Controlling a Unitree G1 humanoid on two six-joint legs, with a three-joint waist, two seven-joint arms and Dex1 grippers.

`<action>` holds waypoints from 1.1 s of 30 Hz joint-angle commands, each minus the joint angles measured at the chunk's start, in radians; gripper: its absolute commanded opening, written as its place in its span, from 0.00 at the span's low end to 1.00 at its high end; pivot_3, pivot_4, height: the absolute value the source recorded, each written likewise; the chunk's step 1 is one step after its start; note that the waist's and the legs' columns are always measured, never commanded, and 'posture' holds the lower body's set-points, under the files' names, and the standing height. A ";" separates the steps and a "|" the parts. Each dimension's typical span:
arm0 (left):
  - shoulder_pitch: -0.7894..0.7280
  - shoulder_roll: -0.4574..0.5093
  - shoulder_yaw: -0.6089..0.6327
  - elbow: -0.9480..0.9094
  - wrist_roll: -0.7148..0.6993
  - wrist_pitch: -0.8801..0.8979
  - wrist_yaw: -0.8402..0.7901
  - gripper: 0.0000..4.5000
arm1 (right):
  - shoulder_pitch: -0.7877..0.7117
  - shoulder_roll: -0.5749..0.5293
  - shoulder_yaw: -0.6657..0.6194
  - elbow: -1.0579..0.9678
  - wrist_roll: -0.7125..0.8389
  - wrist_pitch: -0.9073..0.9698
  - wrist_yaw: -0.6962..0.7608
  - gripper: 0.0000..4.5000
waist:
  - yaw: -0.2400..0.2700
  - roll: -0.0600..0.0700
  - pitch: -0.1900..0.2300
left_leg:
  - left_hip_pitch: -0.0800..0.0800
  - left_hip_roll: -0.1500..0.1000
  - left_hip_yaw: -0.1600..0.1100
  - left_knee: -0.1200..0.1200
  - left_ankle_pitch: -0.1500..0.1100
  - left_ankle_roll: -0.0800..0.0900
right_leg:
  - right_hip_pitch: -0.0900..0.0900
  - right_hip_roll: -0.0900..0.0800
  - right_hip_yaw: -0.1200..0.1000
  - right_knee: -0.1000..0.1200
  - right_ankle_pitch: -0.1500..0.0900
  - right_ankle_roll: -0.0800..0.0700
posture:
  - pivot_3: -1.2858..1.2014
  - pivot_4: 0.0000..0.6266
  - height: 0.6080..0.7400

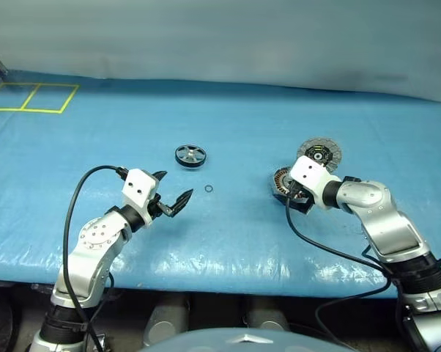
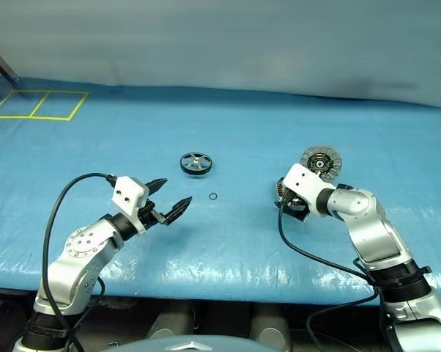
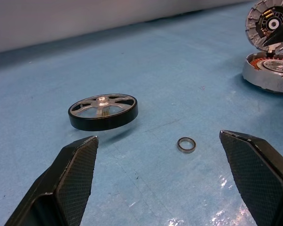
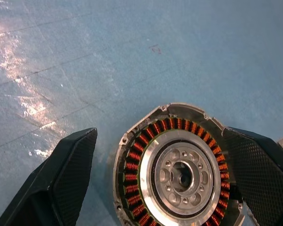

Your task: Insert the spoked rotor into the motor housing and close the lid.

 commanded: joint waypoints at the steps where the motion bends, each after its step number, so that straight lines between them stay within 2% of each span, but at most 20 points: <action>1: -0.009 0.011 0.024 -0.042 -0.019 -0.006 -0.014 1.00 | -0.016 -0.013 -0.023 -0.019 0.002 0.016 0.003 1.00 | 0.000 0.000 0.000 | 0.000 0.000 0.000 0.000 0.000 0.000 | 0.000 0.000 0.000 0.000 0.000 0.000 | 0.52 0.24 1.00; 12: -0.062 0.004 0.045 -0.010 -0.128 0.014 -0.091 1.00 | 0.009 -0.017 -0.057 -0.050 0.040 0.064 0.010 1.00 | 0.000 0.000 0.000 | 0.000 0.000 0.001 0.000 0.000 0.000 | 0.000 0.000 0.001 0.000 0.001 0.002 | 0.52 0.24 1.00; 33: -0.062 -0.001 0.012 0.004 -0.113 0.006 -0.095 1.00 | 0.024 -0.045 -0.050 -0.078 0.049 0.107 0.034 1.00 | 0.001 0.000 0.000 | 0.000 0.000 0.003 0.001 0.000 0.001 | 0.000 0.000 0.003 0.000 0.002 0.003 | 0.52 0.24 1.00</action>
